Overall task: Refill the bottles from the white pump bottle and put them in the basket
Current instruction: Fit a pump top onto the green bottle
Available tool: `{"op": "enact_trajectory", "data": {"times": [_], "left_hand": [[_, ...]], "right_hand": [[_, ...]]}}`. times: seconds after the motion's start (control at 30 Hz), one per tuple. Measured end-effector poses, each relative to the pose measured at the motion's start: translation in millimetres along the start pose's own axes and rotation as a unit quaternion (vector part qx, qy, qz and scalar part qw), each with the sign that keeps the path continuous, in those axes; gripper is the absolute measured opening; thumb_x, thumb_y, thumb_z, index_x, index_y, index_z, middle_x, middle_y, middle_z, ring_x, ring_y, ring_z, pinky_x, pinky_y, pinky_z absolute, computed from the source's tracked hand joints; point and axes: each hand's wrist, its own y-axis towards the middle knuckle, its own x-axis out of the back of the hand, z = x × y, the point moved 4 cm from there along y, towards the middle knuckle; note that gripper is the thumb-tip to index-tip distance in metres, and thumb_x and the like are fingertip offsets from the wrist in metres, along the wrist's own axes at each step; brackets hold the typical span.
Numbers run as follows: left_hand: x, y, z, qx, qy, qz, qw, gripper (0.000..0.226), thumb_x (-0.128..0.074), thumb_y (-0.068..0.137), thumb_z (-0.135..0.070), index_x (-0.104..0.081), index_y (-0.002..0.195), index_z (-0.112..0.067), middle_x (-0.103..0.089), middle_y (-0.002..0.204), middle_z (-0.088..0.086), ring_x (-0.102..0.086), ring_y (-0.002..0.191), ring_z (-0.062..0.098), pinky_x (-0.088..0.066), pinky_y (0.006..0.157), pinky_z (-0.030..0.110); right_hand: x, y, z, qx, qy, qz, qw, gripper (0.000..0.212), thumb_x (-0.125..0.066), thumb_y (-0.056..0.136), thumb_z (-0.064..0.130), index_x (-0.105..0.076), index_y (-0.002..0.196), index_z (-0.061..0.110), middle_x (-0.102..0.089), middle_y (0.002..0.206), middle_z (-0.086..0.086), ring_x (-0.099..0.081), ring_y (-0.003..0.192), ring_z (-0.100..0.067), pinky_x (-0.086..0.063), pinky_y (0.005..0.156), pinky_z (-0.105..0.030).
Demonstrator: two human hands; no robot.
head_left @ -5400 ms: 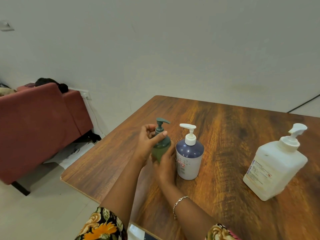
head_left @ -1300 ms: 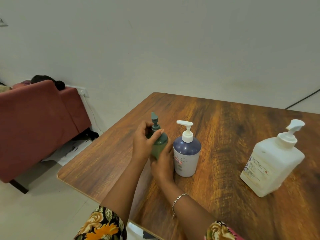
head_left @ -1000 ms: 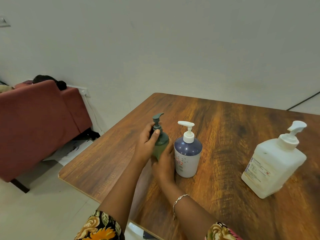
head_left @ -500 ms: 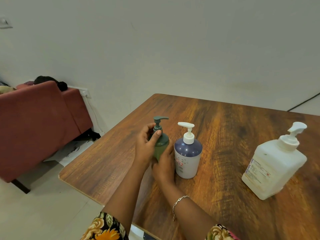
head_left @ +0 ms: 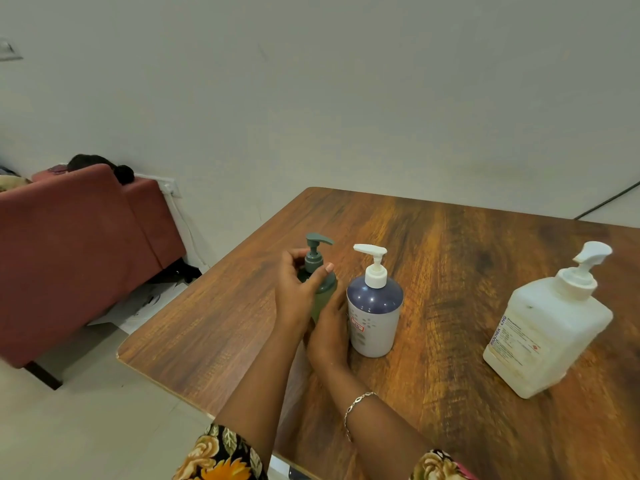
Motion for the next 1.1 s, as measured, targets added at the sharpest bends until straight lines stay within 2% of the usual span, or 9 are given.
{"op": "enact_trajectory", "data": {"times": [0.23,0.4,0.6,0.7,0.77,0.87,0.97,1.03,1.1], "left_hand": [[2.3,1.8,0.4,-0.015,-0.018,0.050,0.998,0.022,-0.056,0.090,-0.004,-0.060,0.100,-0.023,-0.066,0.099,0.002,-0.061,0.096,0.017,-0.051,0.085,0.029],[3.9,-0.2,4.6,-0.007,-0.014,0.087,0.996,0.025,-0.047,0.096,-0.007,-0.050,0.120,-0.014,-0.066,0.109,0.001,-0.062,0.105,0.013,-0.049,0.094,0.032],[-0.8,-1.0,0.4,0.017,-0.026,0.054,0.998,0.048,-0.076,0.072,-0.038,-0.047,0.105,-0.019,-0.068,0.107,0.000,-0.065,0.103,0.014,-0.052,0.088,0.029],[0.1,-0.5,2.1,0.002,-0.008,0.001,1.000,0.021,-0.067,0.083,-0.021,-0.051,0.097,-0.023,-0.068,0.103,0.000,-0.065,0.099,0.014,-0.052,0.088,0.034],[1.6,0.2,4.8,-0.013,0.010,-0.001,1.000,0.010,-0.061,0.089,-0.017,-0.056,0.097,-0.019,-0.067,0.101,0.002,-0.063,0.098,0.016,-0.051,0.086,0.033],[1.6,2.0,4.7,-0.045,0.064,0.019,0.997,0.009,-0.051,0.094,-0.022,-0.058,0.098,-0.019,-0.061,0.100,0.009,-0.058,0.091,0.011,-0.048,0.081,0.026],[2.6,0.1,2.9,-0.046,0.075,0.018,0.996,0.018,-0.041,0.100,-0.013,-0.058,0.106,-0.011,-0.053,0.100,0.007,-0.051,0.082,-0.004,-0.039,0.073,0.007],[2.2,-1.1,2.5,-0.034,0.052,0.011,0.998,0.021,-0.037,0.101,-0.014,-0.053,0.113,-0.011,-0.054,0.100,0.002,-0.052,0.083,-0.003,-0.039,0.073,0.005],[-0.7,-3.8,-0.2,-0.026,0.028,0.007,0.999,0.016,-0.043,0.098,-0.019,-0.047,0.114,-0.015,-0.055,0.098,-0.006,-0.054,0.083,-0.004,-0.043,0.075,0.009]], "right_hand": [[-4.6,3.4,-1.7,-0.007,0.038,0.007,0.999,0.089,-0.063,0.083,0.028,-0.005,0.148,0.010,-0.021,0.153,-0.009,-0.023,0.141,-0.020,-0.031,0.111,-0.034],[-6.0,2.7,-0.3,-0.006,0.027,0.009,1.000,0.090,-0.062,0.084,0.034,-0.004,0.149,0.009,-0.017,0.155,-0.009,-0.019,0.143,-0.022,-0.029,0.112,-0.035],[-1.2,1.5,-0.5,-0.008,0.001,0.013,1.000,0.077,-0.049,0.092,0.033,-0.003,0.149,0.008,-0.016,0.155,-0.012,-0.019,0.142,-0.024,-0.024,0.114,-0.037],[2.4,-3.3,6.4,0.022,0.110,0.059,0.992,0.059,-0.029,0.101,0.020,0.002,0.150,0.010,-0.006,0.156,-0.016,-0.010,0.144,-0.031,-0.010,0.118,-0.046],[4.6,-1.7,4.1,-0.005,0.095,0.036,0.995,0.064,-0.042,0.097,0.023,-0.007,0.149,0.009,-0.016,0.155,-0.012,-0.017,0.143,-0.026,-0.019,0.116,-0.041],[3.2,2.1,-1.0,-0.009,0.014,-0.007,1.000,0.077,-0.056,0.088,0.032,-0.011,0.148,0.010,-0.019,0.154,-0.009,-0.021,0.142,-0.020,-0.026,0.113,-0.033],[6.9,-2.4,4.2,-0.003,0.071,0.026,0.997,0.072,-0.049,0.093,0.022,-0.006,0.149,0.011,-0.013,0.156,-0.011,-0.016,0.143,-0.025,-0.020,0.116,-0.039],[11.3,-6.4,10.2,0.018,0.135,0.041,0.990,0.069,-0.043,0.095,0.011,-0.001,0.150,0.013,-0.012,0.155,-0.016,-0.016,0.141,-0.033,-0.017,0.116,-0.048],[12.6,-2.2,9.6,0.020,0.099,0.025,0.995,0.067,-0.042,0.096,0.015,-0.002,0.150,0.013,-0.014,0.155,-0.014,-0.017,0.141,-0.030,-0.018,0.116,-0.045]]}}
